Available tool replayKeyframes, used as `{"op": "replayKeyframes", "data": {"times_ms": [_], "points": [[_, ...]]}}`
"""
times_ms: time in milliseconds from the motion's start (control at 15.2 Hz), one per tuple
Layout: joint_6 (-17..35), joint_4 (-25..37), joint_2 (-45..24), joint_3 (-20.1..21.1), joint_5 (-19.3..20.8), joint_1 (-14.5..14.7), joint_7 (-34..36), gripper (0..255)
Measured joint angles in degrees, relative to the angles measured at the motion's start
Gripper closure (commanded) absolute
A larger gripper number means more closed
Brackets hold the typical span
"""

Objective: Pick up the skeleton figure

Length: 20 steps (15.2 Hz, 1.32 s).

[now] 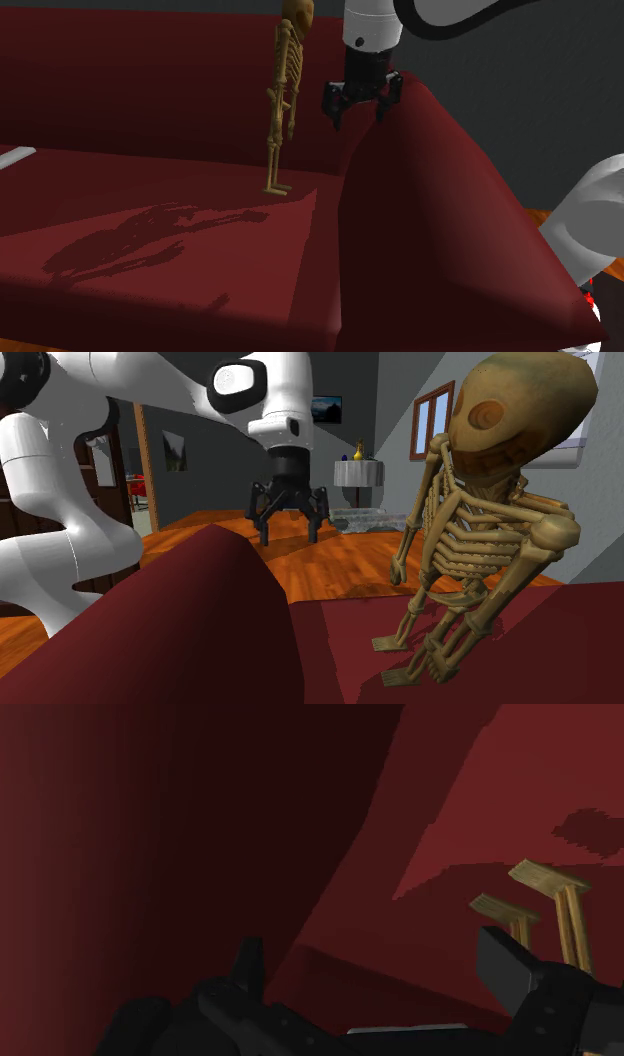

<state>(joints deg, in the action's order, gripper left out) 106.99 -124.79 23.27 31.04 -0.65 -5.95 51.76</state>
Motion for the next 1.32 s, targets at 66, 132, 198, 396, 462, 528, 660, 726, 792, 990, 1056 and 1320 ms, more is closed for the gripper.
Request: {"op": "replayKeyframes", "data": {"times_ms": [66, 132, 198, 396, 462, 528, 660, 726, 792, 990, 1056, 1320], "points": [[0.64, 1.41, -1.52, 1.53, 1.23, -0.74, 2.94, 0], [1.48, 3.23, -3.81, 3.3, 2.94, -1.69, 6.09, 0], [1.85, 5.22, -5.97, 4.92, 4.78, -2.58, 9.23, 0], [1.7, 11.94, -13.05, 9.83, 11.58, -4.7, 19.2, 0], [1.13, 14.39, -15.58, 11.24, 14.26, -5.14, 22.61, 0], [0.93, 15.92, -17.5, 12.22, 16.71, -5.35, 25.67, 0], [-0.97, 20.69, -22.69, 14.38, 22.55, -4.89, 32.34, 0], [-2.83, 24.5, -26.46, 15.42, 26.18, -3.99, 35.98, 0], [-4.19, 27.61, -29.9, 15.71, 29.81, -2.92, 39.17, 0], [-7.82, 34.91, -37.14, 15.14, 37.33, 0.92, 45.45, 0], [-7.78, 35.13, -37.74, 14.97, 38.02, 1.3, 46.23, 0], [-5.94, 33.55, -38.7, 14.59, 39.21, 1.51, 47.99, 0]]}}
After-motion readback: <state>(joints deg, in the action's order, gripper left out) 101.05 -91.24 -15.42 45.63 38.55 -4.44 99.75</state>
